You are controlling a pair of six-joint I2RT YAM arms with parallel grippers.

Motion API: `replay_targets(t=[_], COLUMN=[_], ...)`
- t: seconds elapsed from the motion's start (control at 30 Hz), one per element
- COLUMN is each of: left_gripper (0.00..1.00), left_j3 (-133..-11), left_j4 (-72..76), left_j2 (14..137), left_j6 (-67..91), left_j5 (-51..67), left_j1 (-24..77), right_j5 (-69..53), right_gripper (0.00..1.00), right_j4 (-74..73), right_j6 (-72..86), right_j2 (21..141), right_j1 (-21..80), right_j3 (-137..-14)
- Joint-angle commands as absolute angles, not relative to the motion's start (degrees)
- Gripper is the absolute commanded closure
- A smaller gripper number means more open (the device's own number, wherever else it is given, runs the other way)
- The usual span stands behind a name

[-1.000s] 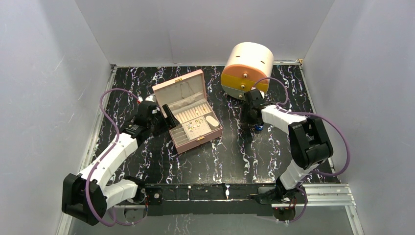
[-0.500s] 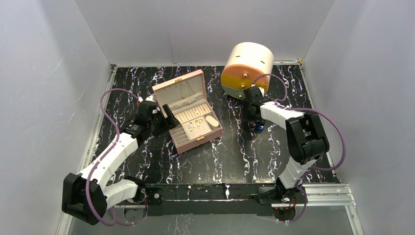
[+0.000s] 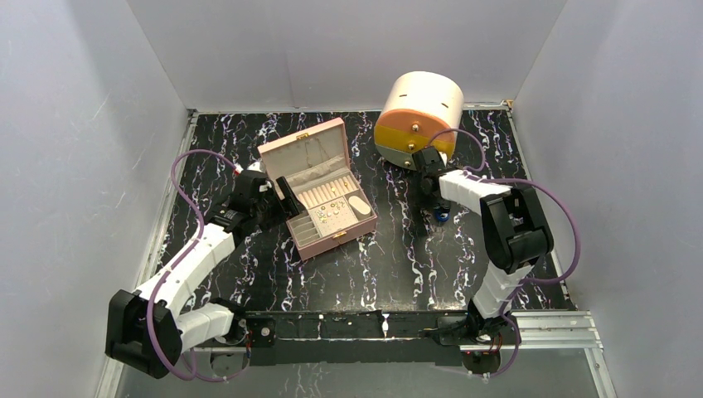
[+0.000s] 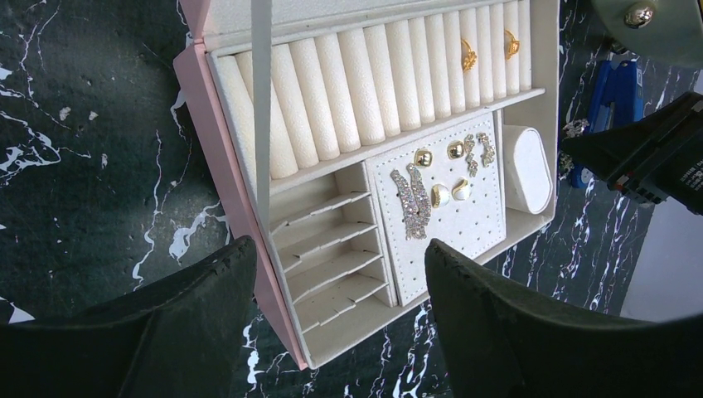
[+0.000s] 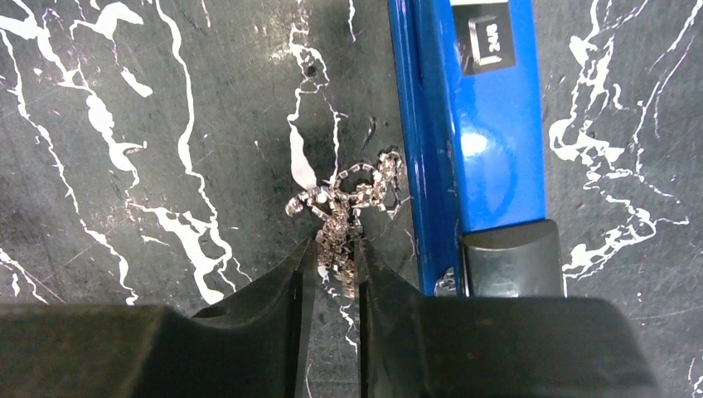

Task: Organize the mixed jewelry
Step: Move the jewelry to the center of the board.

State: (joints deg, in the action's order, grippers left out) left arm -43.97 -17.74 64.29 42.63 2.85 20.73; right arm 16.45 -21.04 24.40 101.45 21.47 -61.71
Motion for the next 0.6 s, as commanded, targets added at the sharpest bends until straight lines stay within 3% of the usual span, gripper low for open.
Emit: replay_targets(t=[0.0,0.4,0.57], left_gripper=[0.28,0.28,0.28], left_j3=[-45.56,-46.72,-46.63], left_j4=[-17.1,-17.7,-17.99], left_j2=[63.98,64.7,64.72], left_j6=[42.14,40.65,40.18], left_j5=[2.98,3.55,3.97], left_j1=[20.49,20.4,20.41], right_j5=[14.11,1.94,-1.97], right_gripper=[0.73,0.91,0.93], right_j4=[-25.14,-33.45,-36.55], right_j6=[26.58,32.72,37.07], right_j2=[98.85,89.4,84.19], right_j1=[21.16,21.13,21.15], right_j3=[-61.3,-53.3,-49.01])
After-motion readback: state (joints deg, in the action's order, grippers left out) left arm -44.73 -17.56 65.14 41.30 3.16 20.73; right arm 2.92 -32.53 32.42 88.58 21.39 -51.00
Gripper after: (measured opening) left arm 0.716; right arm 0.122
